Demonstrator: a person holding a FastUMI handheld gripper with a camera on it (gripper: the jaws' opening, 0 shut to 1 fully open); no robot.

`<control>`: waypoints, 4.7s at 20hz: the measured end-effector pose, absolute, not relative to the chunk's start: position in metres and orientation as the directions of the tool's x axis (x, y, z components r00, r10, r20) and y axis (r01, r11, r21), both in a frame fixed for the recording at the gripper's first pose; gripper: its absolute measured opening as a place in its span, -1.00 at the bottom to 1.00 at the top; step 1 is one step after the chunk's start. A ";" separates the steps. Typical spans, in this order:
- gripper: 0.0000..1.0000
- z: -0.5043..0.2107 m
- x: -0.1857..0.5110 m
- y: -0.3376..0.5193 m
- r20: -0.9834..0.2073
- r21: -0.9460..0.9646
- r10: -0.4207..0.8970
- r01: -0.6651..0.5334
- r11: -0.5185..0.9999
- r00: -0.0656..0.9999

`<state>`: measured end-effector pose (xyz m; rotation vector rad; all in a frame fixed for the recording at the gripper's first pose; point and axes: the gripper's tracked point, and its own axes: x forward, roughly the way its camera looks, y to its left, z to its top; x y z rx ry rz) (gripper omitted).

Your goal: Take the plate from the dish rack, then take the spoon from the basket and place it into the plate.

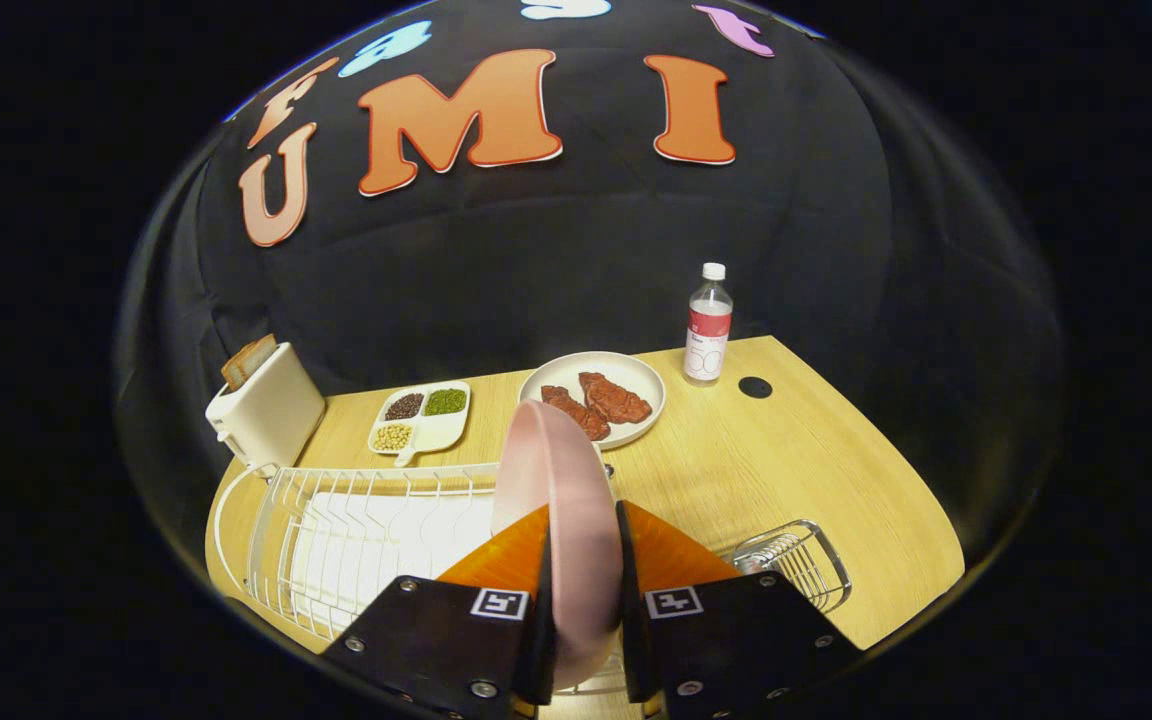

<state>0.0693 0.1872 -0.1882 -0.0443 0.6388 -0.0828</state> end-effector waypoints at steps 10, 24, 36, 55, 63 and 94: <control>-0.52 -0.145 0.075 0.196 -0.493 -0.280 -0.163 0.021 0.960 0.855; -0.53 -0.119 -0.037 0.214 -0.511 -0.106 -0.053 -0.002 0.994 0.858; -0.52 -0.173 -0.157 0.227 -0.589 0.028 -0.010 0.033 0.999 0.808; -0.39 -0.280 -0.190 0.217 -0.726 0.167 0.004 0.170 0.971 0.688; 0.03 -0.295 -0.190 0.194 -0.753 0.034 -0.078 0.157 0.987 0.654; 0.95 -0.149 -0.048 0.053 -0.507 -0.121 -0.176 0.133 0.984 0.844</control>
